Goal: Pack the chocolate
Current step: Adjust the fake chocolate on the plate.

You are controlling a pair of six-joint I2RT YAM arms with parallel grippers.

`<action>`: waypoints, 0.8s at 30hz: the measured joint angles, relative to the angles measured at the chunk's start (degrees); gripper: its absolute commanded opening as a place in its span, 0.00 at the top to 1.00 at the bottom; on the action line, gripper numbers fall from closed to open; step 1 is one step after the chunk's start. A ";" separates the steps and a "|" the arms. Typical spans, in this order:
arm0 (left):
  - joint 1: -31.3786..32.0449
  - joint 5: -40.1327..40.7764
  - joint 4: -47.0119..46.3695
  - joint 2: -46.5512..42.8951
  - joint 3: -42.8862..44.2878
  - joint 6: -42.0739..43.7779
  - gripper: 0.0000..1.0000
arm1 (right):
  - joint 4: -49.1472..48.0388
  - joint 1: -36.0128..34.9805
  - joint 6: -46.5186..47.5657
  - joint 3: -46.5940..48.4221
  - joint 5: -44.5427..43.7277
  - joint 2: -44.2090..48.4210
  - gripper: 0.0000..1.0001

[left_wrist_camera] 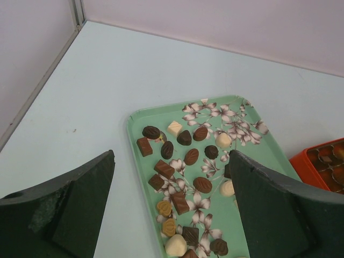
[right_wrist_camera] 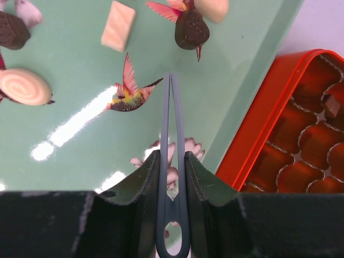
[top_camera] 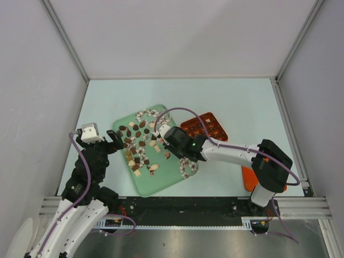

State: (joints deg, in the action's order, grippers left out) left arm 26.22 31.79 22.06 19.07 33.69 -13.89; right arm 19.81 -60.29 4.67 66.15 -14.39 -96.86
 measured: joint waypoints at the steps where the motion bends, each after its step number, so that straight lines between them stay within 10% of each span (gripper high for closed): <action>1: 0.00 0.00 0.00 0.00 0.00 0.02 0.08 | 0.04 -0.15 -0.22 -0.37 0.02 0.72 0.78; 24: 0.00 0.00 0.00 0.00 -0.02 0.02 0.08 | -10.29 -4.52 -18.12 -0.70 -1.38 -0.61 0.74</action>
State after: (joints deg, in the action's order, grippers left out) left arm 26.22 31.79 22.06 19.07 33.67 -13.87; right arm 9.52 -64.82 -13.45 65.45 -15.77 -97.47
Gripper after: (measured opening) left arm 0.918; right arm 0.262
